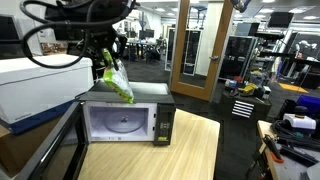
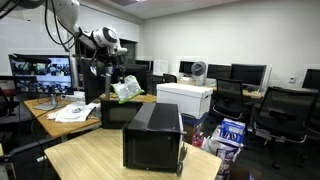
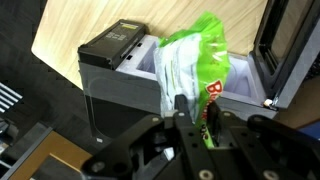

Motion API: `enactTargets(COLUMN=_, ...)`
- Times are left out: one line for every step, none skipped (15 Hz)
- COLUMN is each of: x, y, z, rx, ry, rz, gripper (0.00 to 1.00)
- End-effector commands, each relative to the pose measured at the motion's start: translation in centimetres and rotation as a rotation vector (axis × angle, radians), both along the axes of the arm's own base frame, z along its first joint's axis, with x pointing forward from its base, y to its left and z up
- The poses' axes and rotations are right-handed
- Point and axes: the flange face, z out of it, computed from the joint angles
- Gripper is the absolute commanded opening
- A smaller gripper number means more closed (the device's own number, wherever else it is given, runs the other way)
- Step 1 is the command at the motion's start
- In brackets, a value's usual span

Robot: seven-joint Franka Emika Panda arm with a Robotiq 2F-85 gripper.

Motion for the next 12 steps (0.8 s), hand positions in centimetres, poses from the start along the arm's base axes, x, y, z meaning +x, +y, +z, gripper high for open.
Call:
enactTargets(x=0.6, y=-2.1, z=1.1, rx=0.105, ry=-0.019, rz=-0.004, gripper=0.09)
enactTargets(x=0.7, y=-2.6, z=1.2, rx=0.121, ry=-0.022, rz=-0.01, gripper=0.09)
enactTargets(x=0.9, y=-3.2, z=1.3, rx=0.139, ry=-0.027, rz=-0.016, gripper=0.08)
enactTargets(x=1.2, y=-3.8, z=1.5, rx=0.159, ry=-0.031, rz=-0.026, gripper=0.08)
enactTargets(x=1.3, y=-4.4, z=1.6, rx=0.174, ry=-0.03, rz=-0.035, gripper=0.08)
enactTargets(x=1.6, y=-5.2, z=1.7, rx=0.191, ry=-0.03, rz=-0.048, gripper=0.08)
enactTargets(x=1.9, y=-5.9, z=1.9, rx=0.202, ry=-0.032, rz=-0.058, gripper=0.08)
enactTargets(x=2.1, y=-6.5, z=2.1, rx=0.207, ry=-0.034, rz=-0.07, gripper=0.08)
enactTargets(x=2.3, y=-7.1, z=2.3, rx=0.214, ry=-0.036, rz=-0.078, gripper=0.09)
enactTargets(x=2.6, y=-7.9, z=2.7, rx=0.223, ry=-0.04, rz=-0.09, gripper=0.09)
enactTargets(x=2.9, y=-8.6, z=3.0, rx=0.236, ry=-0.044, rz=-0.096, gripper=0.08)
enactTargets(x=3.3, y=-9.4, z=3.4, rx=0.253, ry=-0.047, rz=-0.103, gripper=0.08)
